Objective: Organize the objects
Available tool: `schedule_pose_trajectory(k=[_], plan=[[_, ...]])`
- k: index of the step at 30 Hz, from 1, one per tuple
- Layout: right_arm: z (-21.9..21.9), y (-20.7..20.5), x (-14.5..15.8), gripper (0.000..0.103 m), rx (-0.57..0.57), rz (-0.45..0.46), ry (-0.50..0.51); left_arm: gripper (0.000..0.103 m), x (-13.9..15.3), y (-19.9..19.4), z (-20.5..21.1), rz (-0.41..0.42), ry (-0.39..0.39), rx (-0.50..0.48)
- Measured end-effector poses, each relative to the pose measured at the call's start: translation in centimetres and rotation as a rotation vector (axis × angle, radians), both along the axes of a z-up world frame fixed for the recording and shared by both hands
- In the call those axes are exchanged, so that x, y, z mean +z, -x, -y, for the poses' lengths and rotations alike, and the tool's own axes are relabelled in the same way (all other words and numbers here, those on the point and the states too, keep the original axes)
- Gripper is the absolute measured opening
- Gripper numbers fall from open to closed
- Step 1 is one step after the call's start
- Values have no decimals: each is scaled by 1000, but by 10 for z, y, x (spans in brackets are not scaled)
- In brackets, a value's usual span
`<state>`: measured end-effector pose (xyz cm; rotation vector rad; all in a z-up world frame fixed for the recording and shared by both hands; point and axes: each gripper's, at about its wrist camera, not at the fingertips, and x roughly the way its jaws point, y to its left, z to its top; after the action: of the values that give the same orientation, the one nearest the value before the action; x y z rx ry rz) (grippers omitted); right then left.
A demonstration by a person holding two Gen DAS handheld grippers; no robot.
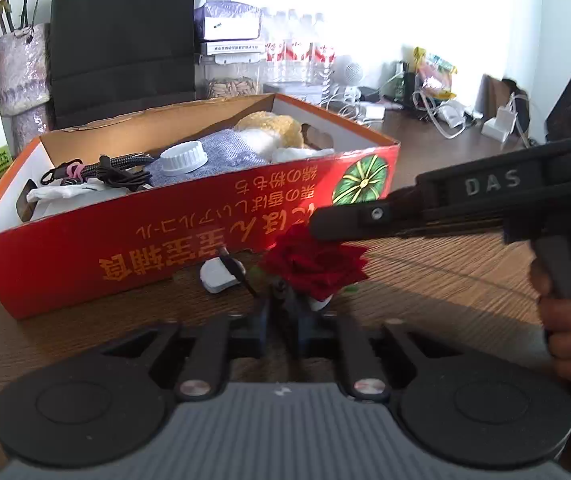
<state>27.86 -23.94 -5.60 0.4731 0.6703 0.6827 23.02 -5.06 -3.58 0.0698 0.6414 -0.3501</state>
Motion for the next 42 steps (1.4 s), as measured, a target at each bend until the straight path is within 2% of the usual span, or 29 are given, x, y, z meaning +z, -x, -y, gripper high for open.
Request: schedule_pose_trajectory(k=[1, 2, 3, 9, 10, 11, 12, 17, 23, 27, 28, 29, 30, 31, 33, 35, 36, 37, 39, 40, 42], plan=[[1, -1, -1, 4, 7, -15, -15, 40, 1, 1, 0, 3, 7, -3], [0, -2, -3, 4, 16, -28, -30, 57, 2, 2, 0, 7, 2, -2], [-1, -2, -4, 4, 26, -36, -39, 63, 2, 2, 2, 10, -12, 0], [-7, -2, -7, 5, 73, -75, -88, 61, -3, -4, 5, -21, -24, -6], [-8, -1, -7, 4, 82, -73, -90, 58, -4, -5, 6, -22, -33, 0], [-9, 0, -7, 4, 86, -72, -90, 48, -4, -4, 7, -11, -49, 6], [-9, 1, -7, 4, 86, -68, -88, 47, -4, -4, 7, -8, -50, 2], [-12, 3, -4, 4, 81, -41, -62, 46, -5, 0, 9, 4, -62, 2], [-11, 11, 6, 0, 9, 54, 30, 45, -5, 2, 10, 12, -67, 5], [-4, 8, 7, 0, -25, 62, 28, 46, -5, 3, 10, 13, -68, 5], [-4, 8, 7, 2, -7, 65, 28, 46, -5, 3, 10, 15, -69, 5], [-7, 8, 9, 10, 14, 71, 37, 46, -5, 3, 10, 15, -70, 6], [-11, 10, 10, 21, 34, 86, 53, 46, -5, 3, 10, 16, -71, 6], [-16, 13, 13, 44, 57, 103, 75, 46, -5, 3, 10, 16, -71, 6], [-29, 19, 16, 71, 93, 136, 148, 46, -5, 3, 10, 17, -72, 6], [-43, 21, 14, 70, 115, 151, 241, 46, -5, 3, 11, 20, -74, 6], [-48, 19, 11, 64, 123, 136, 268, 46, -6, 3, 11, 21, -76, 6], [-52, 16, 7, 50, 129, 114, 288, 46, -6, 4, 11, 24, -79, 7], [-51, 13, 3, 32, 109, 107, 284, 45, -6, 5, 11, 26, -79, 5], [-48, 14, 3, 27, 110, 107, 267, 45, -6, 6, 12, 27, -81, 1], [-49, 19, 3, 26, 98, 131, 284, 45, -5, 6, 12, 28, -81, -2]])
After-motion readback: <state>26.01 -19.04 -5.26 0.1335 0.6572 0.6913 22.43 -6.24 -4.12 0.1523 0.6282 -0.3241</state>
